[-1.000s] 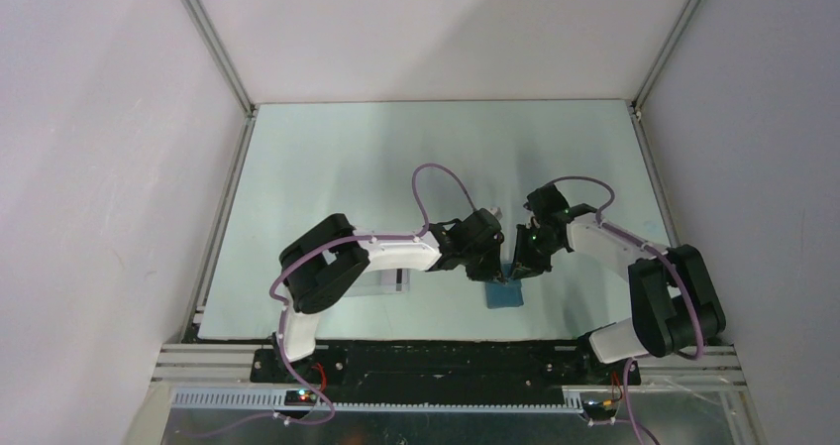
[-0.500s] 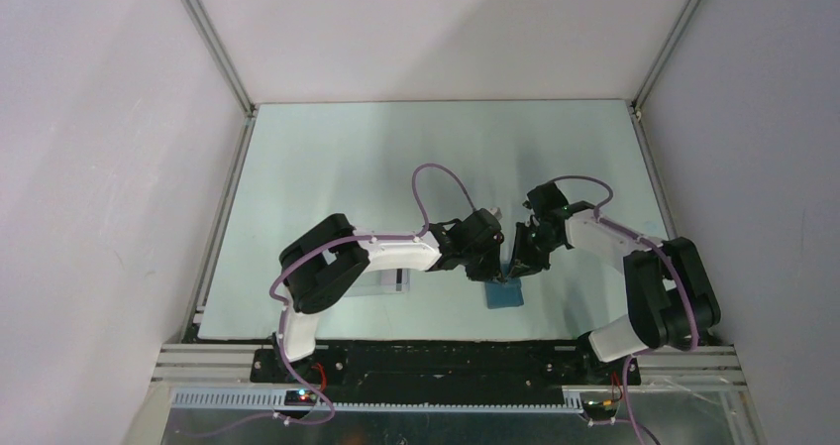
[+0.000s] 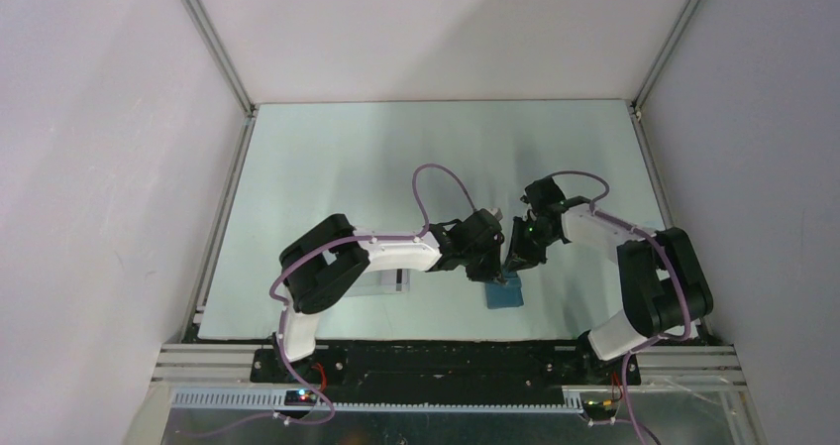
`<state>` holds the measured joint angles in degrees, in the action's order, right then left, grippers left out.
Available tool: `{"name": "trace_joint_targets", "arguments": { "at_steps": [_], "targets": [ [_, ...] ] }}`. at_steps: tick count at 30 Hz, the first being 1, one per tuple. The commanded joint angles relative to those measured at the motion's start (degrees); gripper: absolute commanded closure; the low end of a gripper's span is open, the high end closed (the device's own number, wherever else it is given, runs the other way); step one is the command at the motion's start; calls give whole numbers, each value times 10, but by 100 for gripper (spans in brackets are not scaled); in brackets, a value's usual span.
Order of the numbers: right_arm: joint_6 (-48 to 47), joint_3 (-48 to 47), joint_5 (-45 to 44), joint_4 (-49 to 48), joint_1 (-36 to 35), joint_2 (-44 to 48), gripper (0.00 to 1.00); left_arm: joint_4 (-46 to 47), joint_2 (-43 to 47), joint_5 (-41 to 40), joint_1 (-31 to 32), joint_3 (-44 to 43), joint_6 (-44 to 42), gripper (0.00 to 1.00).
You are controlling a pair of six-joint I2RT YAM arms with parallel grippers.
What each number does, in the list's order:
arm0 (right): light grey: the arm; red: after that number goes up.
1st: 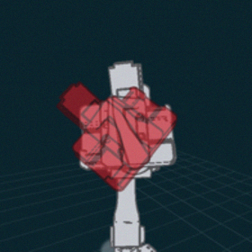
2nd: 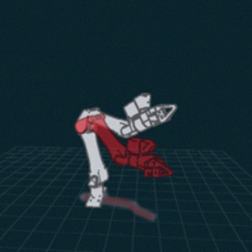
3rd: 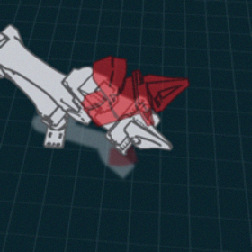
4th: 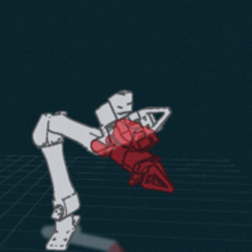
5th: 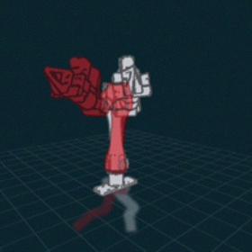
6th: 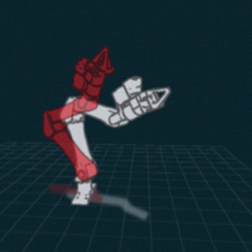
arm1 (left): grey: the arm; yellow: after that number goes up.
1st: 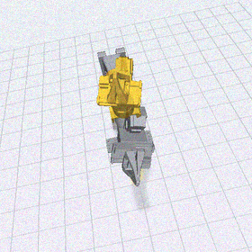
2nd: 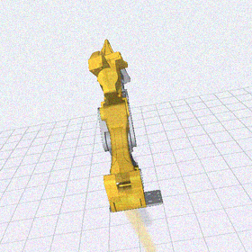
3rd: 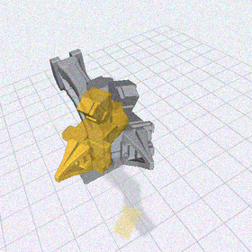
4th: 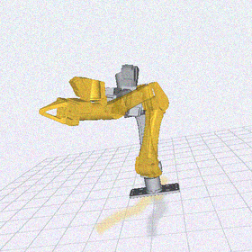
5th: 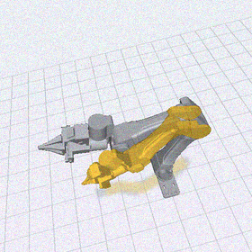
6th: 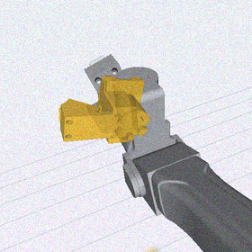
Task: Put the credit cards into the card holder
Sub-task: Close the card holder at the center of the board.
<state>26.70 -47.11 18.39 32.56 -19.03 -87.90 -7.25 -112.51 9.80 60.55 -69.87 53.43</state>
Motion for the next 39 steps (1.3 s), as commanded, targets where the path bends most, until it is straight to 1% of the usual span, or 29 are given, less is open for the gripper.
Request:
{"name": "trace_joint_targets", "arguments": {
  "at_steps": [1,7,14,25,29,35,39],
  "targets": [
    [-8,-14,-30,-3,-4,-30,81,-7,21,7,6,-7,-16,100],
    [-7,-14,-48,6,-9,-52,82,-10,32,-4,5,-5,-17,100],
    [-9,-14,-50,8,-10,-53,82,-11,34,2,5,-11,-17,100],
    [-10,-15,-43,9,-12,-47,82,-16,32,-1,6,5,-9,100],
    [-12,-15,-28,11,-10,-25,81,-21,29,-3,6,11,-4,100],
    [-17,-19,-23,40,-6,56,78,-25,29,-8,7,20,-2,100],
    [-22,-18,-25,70,-3,96,79,-26,29,-10,8,20,-3,100]
  ]
}}
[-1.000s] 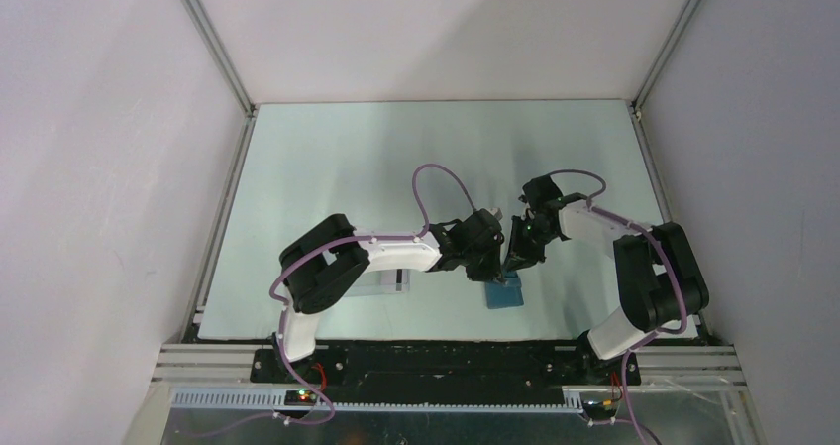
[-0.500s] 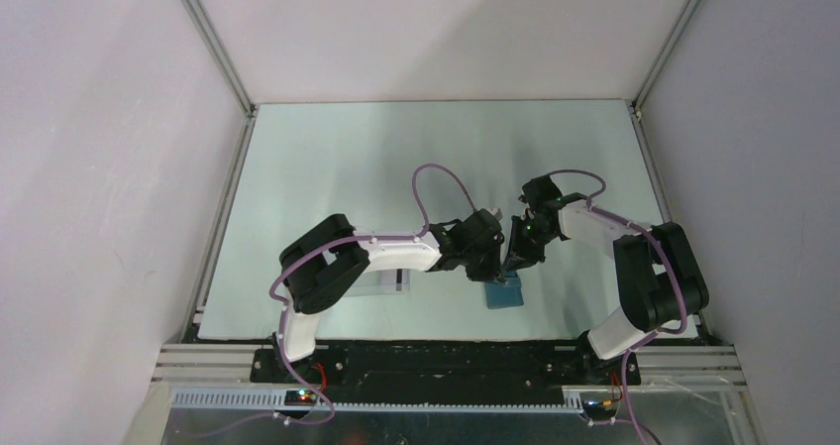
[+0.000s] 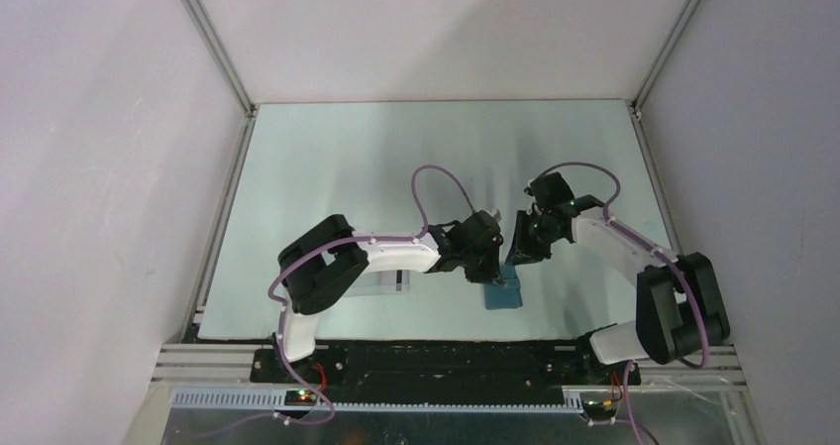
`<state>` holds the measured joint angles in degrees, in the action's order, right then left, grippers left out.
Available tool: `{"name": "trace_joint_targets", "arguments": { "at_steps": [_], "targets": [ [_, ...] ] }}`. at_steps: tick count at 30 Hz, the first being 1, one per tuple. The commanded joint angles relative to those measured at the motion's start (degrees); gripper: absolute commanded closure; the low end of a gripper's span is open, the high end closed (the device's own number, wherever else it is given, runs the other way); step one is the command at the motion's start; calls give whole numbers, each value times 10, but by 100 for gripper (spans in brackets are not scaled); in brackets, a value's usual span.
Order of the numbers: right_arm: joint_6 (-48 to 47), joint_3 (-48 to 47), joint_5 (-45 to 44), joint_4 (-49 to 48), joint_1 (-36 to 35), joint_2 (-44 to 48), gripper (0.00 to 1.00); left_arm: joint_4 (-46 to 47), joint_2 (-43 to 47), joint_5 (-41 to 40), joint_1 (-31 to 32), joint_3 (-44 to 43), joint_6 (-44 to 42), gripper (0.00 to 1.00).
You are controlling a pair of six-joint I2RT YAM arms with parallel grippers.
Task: Put the credit cards into the card holder
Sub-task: Close the card holder at the center of the board.
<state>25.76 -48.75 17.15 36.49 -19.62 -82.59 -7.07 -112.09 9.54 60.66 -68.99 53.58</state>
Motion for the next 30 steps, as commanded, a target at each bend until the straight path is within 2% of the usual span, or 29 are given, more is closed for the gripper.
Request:
{"name": "trace_joint_targets", "arguments": {
  "at_steps": [1,2,4,5,7,30],
  "targets": [
    [-14,-1,-11,39,2,46,79,-29,25,-8,6,11,-5,100],
    [-14,2,-8,42,0,49,81,-29,24,-7,6,9,-5,100],
    [-14,10,-6,47,-4,52,88,-29,22,-6,6,8,-6,100],
    [-14,13,-6,47,-6,52,95,-29,22,-6,6,8,-6,100],
    [-11,24,-5,43,-11,52,100,-30,21,-6,6,9,-6,100],
    [2,51,-45,2,-58,-16,100,-31,15,-3,6,8,-8,100]
  ]
}}
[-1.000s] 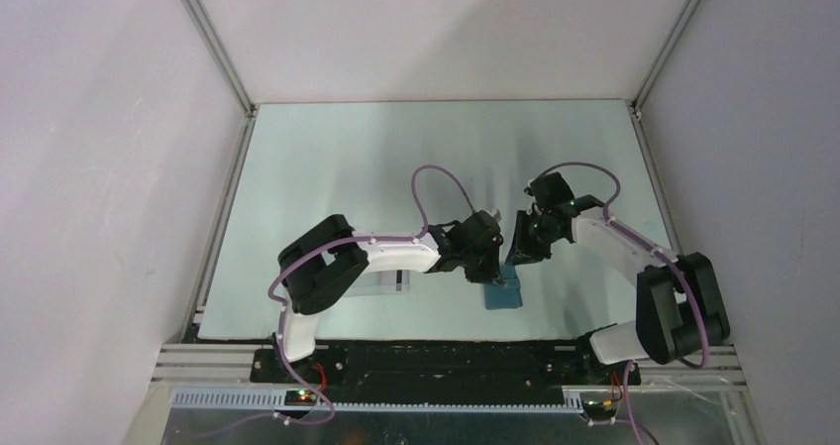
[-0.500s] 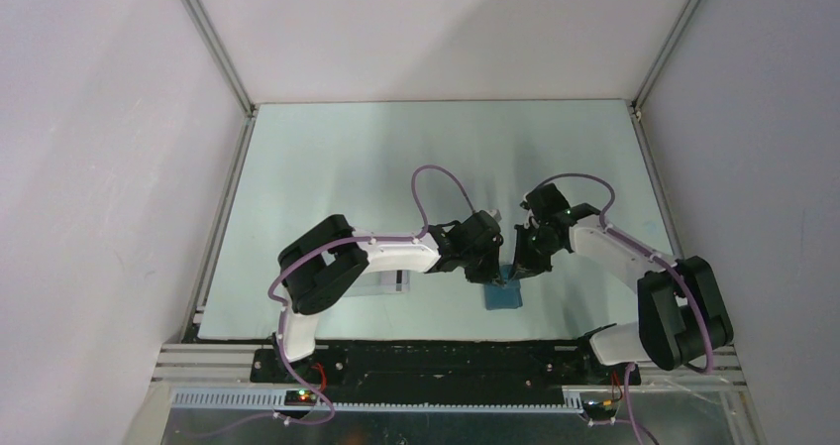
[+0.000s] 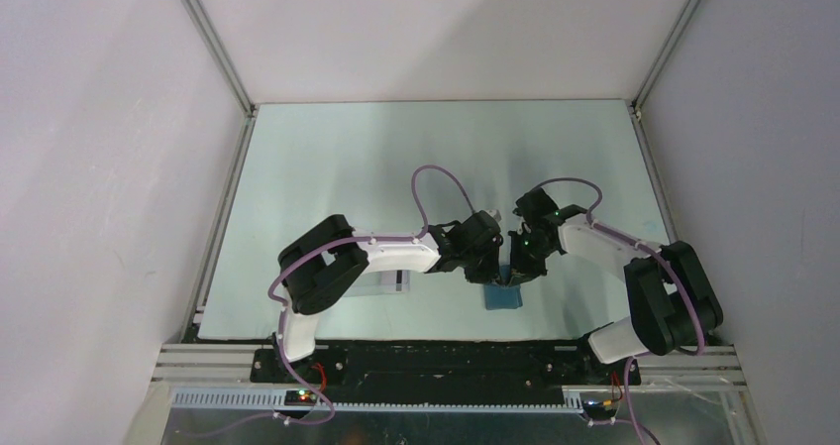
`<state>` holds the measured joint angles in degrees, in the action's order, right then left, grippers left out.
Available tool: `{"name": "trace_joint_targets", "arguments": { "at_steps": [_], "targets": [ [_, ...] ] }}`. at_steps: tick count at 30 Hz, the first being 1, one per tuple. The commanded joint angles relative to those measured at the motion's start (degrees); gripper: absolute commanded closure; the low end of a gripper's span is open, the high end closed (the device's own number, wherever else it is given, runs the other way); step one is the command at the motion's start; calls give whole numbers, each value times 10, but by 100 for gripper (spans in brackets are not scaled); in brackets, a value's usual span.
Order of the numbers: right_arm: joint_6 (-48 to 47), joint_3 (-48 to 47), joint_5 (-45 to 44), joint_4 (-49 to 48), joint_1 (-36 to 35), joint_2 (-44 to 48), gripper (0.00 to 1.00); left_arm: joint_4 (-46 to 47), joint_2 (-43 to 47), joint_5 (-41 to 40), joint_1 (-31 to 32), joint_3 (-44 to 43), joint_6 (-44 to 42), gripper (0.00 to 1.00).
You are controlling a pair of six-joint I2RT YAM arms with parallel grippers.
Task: Put the credit cards into the card holder
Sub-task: Close the card holder at the center of the board.
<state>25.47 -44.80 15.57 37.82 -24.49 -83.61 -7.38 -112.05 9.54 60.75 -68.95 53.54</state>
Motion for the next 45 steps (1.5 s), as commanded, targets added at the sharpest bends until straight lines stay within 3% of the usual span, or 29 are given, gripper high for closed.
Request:
{"name": "trace_joint_targets", "arguments": {
  "at_steps": [1,24,31,36,45],
  "targets": [
    [5,14,-37,-9,-12,-6,100,-28,13,-3,6,7,-7,100],
    [56,24,-201,15,-94,-58,100,-29,-16,-21,14,29,34,100],
    [31,13,-126,-1,-83,42,100,-29,17,-43,13,30,22,100],
    [21,14,-67,-9,-38,135,100,-28,30,-48,13,18,13,100],
    [7,15,-9,-8,17,168,100,-29,46,-45,12,7,9,100]
  ]
}}
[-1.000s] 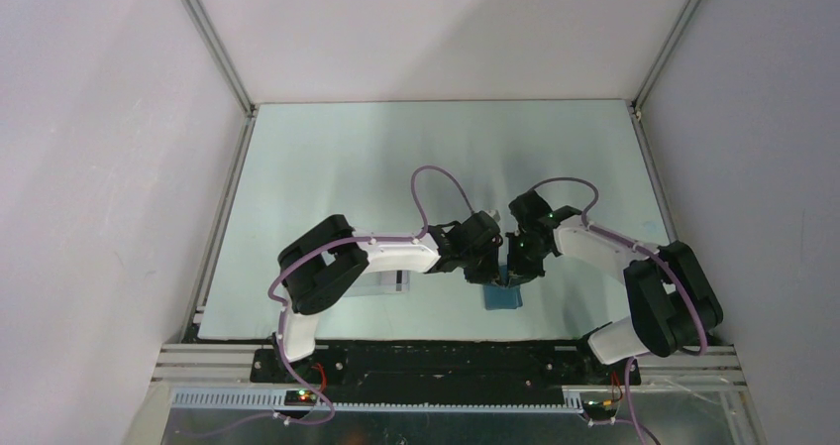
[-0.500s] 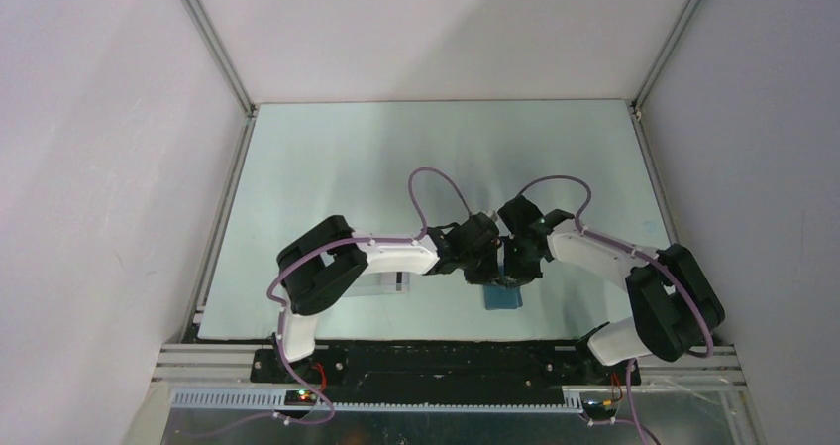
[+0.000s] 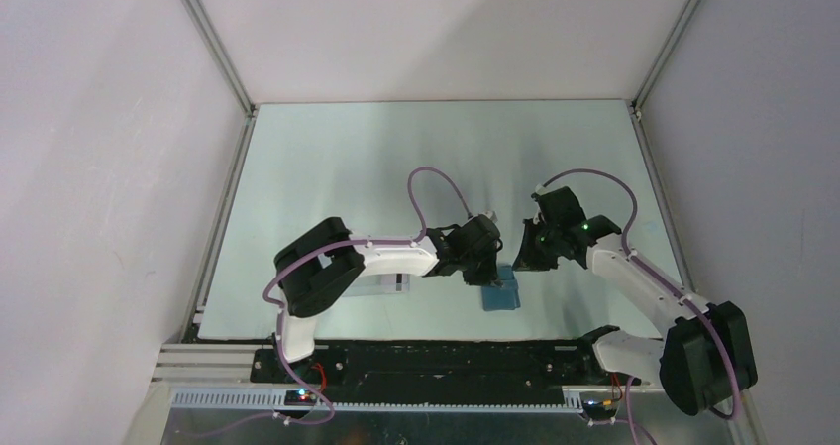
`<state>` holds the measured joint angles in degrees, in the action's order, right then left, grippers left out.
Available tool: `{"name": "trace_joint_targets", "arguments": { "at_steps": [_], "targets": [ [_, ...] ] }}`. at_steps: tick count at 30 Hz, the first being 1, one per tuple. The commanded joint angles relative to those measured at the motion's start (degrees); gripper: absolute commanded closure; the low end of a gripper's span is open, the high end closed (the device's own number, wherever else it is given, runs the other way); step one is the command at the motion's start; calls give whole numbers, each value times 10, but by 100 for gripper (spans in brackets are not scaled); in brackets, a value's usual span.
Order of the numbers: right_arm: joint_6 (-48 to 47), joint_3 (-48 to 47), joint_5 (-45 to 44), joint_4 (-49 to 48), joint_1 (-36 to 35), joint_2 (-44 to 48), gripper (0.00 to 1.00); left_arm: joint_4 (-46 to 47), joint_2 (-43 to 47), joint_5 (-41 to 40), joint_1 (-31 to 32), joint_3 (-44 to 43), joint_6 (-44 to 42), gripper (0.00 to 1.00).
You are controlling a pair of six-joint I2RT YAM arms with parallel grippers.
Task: Put the credit cards into the card holder
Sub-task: Close the card holder at the center of the board.
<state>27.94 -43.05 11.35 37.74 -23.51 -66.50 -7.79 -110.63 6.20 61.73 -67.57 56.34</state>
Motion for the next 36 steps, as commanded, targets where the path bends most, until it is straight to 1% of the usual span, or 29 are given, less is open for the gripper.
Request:
{"name": "trace_joint_targets", "arguments": {
  "at_steps": [1,12,19,36],
  "targets": [
    [-19,-1,37,-9,7,-4,100,-24,33,-11,3,-6,-17,100],
    [-22,10,57,-26,8,-23,100,-25,48,1,4,-22,-25,100],
    [-21,10,67,-33,6,-42,100,-27,44,6,3,-9,-18,100],
    [-19,18,57,-37,-12,-74,100,-27,36,11,13,-1,-14,100]
  ]
}}
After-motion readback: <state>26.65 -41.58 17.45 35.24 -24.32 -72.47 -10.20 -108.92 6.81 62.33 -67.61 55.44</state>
